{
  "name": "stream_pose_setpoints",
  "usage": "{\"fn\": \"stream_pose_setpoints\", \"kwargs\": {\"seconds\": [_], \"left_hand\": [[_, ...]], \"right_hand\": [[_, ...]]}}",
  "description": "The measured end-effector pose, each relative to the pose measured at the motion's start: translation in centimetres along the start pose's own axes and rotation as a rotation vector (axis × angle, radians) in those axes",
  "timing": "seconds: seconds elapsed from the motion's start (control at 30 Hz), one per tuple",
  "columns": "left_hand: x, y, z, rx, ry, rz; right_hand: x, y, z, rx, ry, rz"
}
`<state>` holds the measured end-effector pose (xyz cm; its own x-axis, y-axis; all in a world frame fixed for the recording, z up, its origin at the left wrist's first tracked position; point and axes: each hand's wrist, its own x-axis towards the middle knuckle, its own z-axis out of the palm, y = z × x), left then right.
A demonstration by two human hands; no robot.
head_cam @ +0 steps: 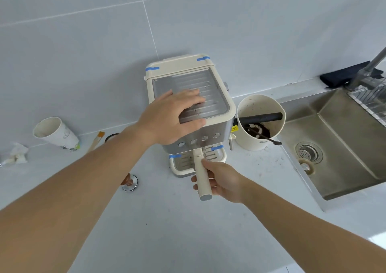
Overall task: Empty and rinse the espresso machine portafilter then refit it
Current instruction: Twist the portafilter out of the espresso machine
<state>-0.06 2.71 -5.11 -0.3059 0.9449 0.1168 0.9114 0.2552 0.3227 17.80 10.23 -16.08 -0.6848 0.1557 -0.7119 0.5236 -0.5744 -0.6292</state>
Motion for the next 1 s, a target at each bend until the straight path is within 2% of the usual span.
{"fn": "stream_pose_setpoints", "kwargs": {"seconds": [0.23, 0.33, 0.6, 0.73, 1.0], "left_hand": [[0.0, -0.2, 0.2, 0.005, 0.01, 0.014], [0.0, -0.3, 0.1, 0.001, 0.008, 0.016], [0.0, 0.0, 0.2, -0.021, 0.049, -0.03], [0.1, 0.0, 0.4, -0.006, 0.046, -0.051], [0.0, 0.2, 0.6, 0.027, 0.06, -0.073]], "right_hand": [[0.8, 1.6, 2.0, 0.208, 0.073, -0.084], [1.1, 1.8, 2.0, 0.263, 0.04, -0.077], [1.1, 2.1, 2.1, 0.284, -0.063, 0.014], [1.5, 2.4, 2.8, 0.278, 0.022, -0.027], [2.0, 3.1, 3.0, 0.306, 0.067, -0.062]]}}
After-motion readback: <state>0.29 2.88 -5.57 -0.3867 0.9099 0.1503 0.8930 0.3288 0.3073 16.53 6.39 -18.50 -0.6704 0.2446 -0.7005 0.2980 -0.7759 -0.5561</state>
